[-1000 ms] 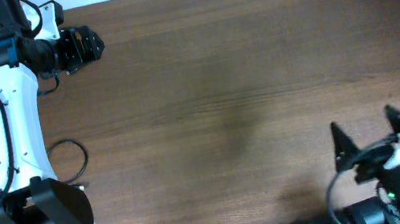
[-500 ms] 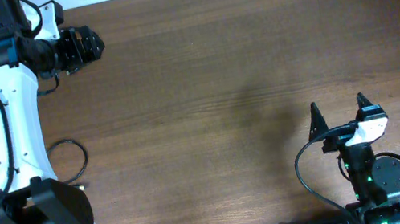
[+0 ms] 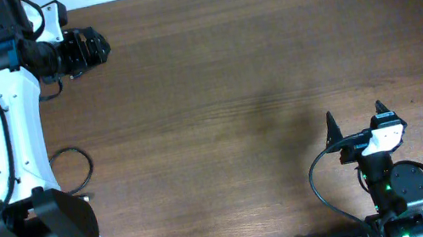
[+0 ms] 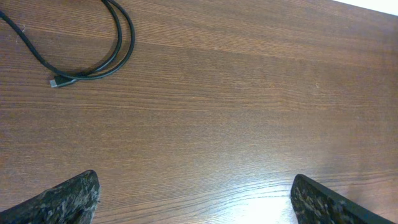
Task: Untangle cables
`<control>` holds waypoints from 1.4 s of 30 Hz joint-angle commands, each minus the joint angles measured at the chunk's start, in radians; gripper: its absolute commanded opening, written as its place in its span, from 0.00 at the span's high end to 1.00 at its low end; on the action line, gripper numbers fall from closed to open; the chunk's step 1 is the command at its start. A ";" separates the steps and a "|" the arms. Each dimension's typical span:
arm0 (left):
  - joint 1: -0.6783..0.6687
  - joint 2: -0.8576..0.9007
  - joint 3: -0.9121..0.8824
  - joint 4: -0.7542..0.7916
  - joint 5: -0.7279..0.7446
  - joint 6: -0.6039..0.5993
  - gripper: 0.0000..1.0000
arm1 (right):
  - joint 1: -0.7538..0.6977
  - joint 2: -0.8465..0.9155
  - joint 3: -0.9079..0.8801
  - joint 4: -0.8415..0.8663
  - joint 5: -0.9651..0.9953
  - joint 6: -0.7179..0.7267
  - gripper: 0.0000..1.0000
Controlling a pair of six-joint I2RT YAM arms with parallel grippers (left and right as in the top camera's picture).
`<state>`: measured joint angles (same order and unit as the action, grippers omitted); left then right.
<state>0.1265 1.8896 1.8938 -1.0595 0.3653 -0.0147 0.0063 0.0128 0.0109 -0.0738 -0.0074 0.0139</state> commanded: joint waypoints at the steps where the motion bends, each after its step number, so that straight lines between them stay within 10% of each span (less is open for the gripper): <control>1: 0.001 -0.008 0.007 -0.001 0.000 0.019 0.01 | 0.006 -0.009 -0.005 -0.007 0.005 -0.010 0.01; 11: -0.002 -0.068 -0.051 -0.032 -0.002 0.020 0.01 | 0.006 -0.009 -0.005 -0.007 0.005 -0.010 0.02; 15: 0.001 -0.550 -0.713 0.205 -0.132 0.019 0.02 | 0.006 -0.010 -0.005 -0.007 0.005 -0.010 0.02; 23: -0.013 -1.259 -1.135 0.320 0.010 0.254 0.02 | 0.006 -0.009 -0.005 -0.007 0.005 -0.010 0.02; 31: -0.133 -1.632 -1.780 1.196 -0.010 0.221 0.02 | 0.006 -0.009 -0.005 -0.006 0.005 -0.010 0.02; 42: -0.117 -1.885 -1.886 0.983 -0.451 -0.142 0.02 | 0.006 -0.009 -0.005 -0.007 0.005 -0.010 0.02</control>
<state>-0.0032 0.0200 0.0124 -0.0723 -0.0238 -0.1104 0.0074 0.0101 0.0109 -0.0742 -0.0074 0.0036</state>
